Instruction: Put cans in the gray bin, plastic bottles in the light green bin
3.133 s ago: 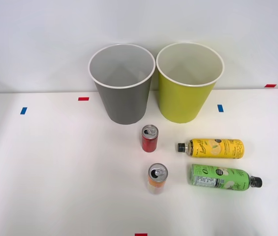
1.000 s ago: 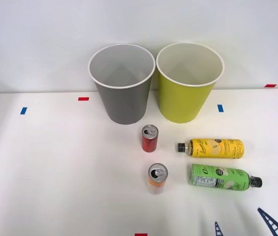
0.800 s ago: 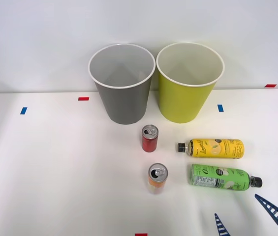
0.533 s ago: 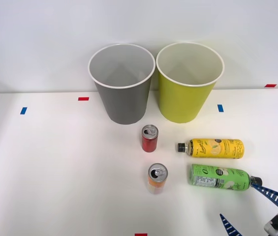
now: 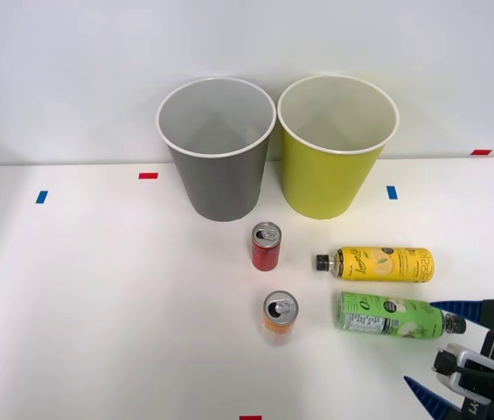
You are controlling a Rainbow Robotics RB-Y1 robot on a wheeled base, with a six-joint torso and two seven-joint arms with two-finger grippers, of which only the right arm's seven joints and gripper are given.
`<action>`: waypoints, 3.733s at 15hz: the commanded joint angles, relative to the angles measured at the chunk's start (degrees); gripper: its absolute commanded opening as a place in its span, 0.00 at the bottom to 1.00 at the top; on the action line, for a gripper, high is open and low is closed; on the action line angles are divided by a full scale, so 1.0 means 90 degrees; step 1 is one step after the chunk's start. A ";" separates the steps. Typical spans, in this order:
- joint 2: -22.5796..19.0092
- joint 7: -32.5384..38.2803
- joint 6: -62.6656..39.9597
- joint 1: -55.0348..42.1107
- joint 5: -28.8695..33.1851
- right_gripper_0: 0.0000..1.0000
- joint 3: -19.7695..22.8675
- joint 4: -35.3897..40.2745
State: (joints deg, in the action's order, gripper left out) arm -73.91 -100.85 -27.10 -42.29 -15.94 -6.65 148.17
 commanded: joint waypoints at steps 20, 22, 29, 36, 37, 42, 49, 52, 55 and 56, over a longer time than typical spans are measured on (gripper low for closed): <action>0.1640 -0.2350 -0.5836 0.4992 -0.3044 1.00 -0.1527 -0.0487; 0.1767 -0.2350 -0.6120 0.5168 -0.3024 1.00 -0.1625 -0.0506; 0.1982 -0.2320 -0.6129 0.5803 -0.2165 1.00 -0.2718 -0.1044; 0.2675 -0.2389 -0.6139 0.6203 -0.1852 1.00 -0.3099 -0.1981; 0.2802 -0.2398 -0.6139 0.6301 -0.1852 1.00 -0.3158 -0.2167; 0.3232 -0.2389 -0.5876 0.6594 -0.1598 1.00 -0.3480 -0.2694; 0.3388 -0.2398 -0.5836 0.6623 -0.1208 1.00 -0.3519 -0.2840; 0.3330 -0.2398 -0.5836 0.6642 -0.1139 1.00 -0.3519 -0.2840; 0.3320 -0.2398 -0.5836 0.6642 -0.1120 0.82 -0.3519 -0.2840; 0.3320 -0.2398 -0.5836 0.6642 -0.1081 0.45 -0.3519 -0.2840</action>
State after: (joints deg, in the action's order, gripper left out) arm -44.01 -122.44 -79.63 17.46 -25.96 -38.33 122.60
